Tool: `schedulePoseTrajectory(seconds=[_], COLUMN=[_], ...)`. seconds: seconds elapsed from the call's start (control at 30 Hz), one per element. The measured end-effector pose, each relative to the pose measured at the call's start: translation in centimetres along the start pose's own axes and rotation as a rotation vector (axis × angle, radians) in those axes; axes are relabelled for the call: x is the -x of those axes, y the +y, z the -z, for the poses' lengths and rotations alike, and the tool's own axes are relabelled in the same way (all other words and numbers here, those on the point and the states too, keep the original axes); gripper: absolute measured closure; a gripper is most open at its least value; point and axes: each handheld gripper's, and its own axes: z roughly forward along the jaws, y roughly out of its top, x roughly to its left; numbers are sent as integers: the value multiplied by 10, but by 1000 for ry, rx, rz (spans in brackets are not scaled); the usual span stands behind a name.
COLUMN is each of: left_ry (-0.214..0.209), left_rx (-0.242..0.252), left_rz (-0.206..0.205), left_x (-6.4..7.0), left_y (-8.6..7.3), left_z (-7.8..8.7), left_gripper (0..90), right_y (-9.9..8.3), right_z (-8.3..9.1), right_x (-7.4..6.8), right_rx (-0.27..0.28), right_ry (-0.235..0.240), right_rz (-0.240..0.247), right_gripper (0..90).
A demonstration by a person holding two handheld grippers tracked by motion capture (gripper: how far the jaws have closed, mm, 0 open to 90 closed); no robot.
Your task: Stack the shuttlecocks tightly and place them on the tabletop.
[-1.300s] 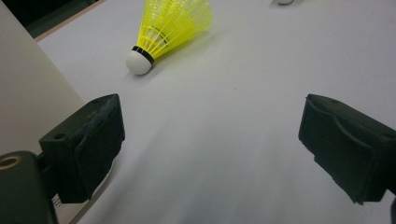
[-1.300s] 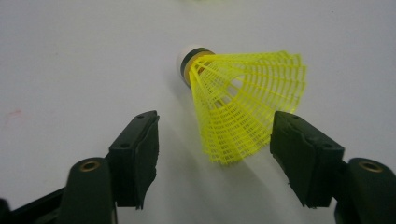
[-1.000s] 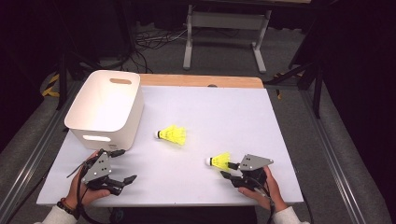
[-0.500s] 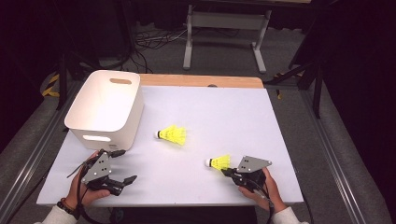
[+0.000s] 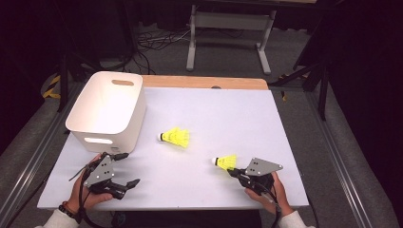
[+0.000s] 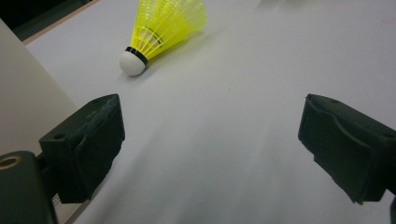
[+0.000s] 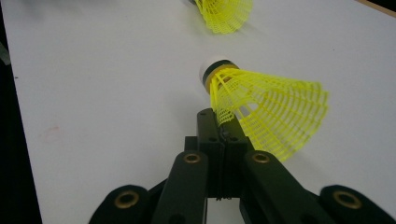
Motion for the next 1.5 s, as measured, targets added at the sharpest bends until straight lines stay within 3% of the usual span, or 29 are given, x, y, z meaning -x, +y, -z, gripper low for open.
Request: schedulePoseTrajectory(seconds=[0.77, 1.5], left_ry=[2, -2], left_rx=[2, -4], left_rz=[4, -2], left_x=[0, -1], left_y=[0, -1], left_z=[0, 0], left_gripper=[80, 82], right_y=[5, 7], right_z=[13, 16], right_x=[4, 17], right_rx=[65, 83], right_ry=[-48, -102], right_rz=[6, -5], right_gripper=[900, 900])
